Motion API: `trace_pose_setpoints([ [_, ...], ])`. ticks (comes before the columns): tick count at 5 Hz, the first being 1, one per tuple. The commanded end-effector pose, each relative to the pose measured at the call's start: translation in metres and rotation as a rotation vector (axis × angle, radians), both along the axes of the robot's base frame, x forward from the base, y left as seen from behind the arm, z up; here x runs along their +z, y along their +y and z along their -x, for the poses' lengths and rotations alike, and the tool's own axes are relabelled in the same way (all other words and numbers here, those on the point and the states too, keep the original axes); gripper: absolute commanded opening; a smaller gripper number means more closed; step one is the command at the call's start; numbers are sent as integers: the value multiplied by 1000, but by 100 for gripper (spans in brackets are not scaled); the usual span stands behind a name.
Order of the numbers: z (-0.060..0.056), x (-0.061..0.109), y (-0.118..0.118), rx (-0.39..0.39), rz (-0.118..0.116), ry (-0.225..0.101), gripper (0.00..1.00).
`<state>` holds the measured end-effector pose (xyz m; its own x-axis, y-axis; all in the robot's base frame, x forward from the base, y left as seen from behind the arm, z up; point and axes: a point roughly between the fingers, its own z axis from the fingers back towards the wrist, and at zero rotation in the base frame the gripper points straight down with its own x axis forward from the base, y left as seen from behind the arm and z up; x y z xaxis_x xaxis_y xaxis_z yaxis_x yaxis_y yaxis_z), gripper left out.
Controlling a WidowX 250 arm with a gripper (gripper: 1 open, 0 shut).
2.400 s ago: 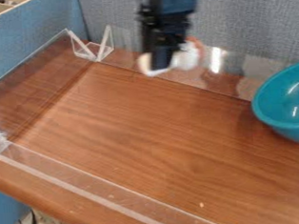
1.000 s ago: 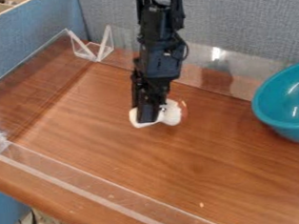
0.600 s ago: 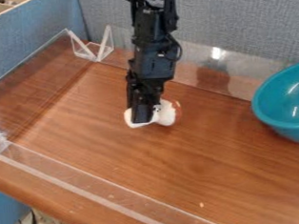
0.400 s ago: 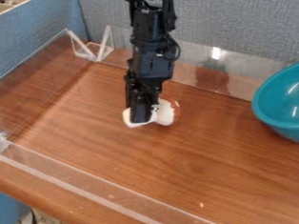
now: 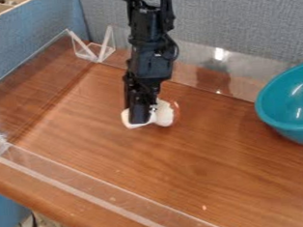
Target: Remove the mushroom from inside the blue bowl and put it on the table
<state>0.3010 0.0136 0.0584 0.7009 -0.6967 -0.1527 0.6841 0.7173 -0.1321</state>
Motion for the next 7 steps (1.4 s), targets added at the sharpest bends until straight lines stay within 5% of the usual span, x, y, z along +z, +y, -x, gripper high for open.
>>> trace_pose_setpoints([
  [1, -5, 12, 6, 6, 0, -51, 0],
  [2, -4, 11, 7, 3, 0, -48, 0],
  [3, -3, 15, 8, 15, 3, -49, 100],
  [7, -2, 7, 8, 13, 7, -42, 100],
])
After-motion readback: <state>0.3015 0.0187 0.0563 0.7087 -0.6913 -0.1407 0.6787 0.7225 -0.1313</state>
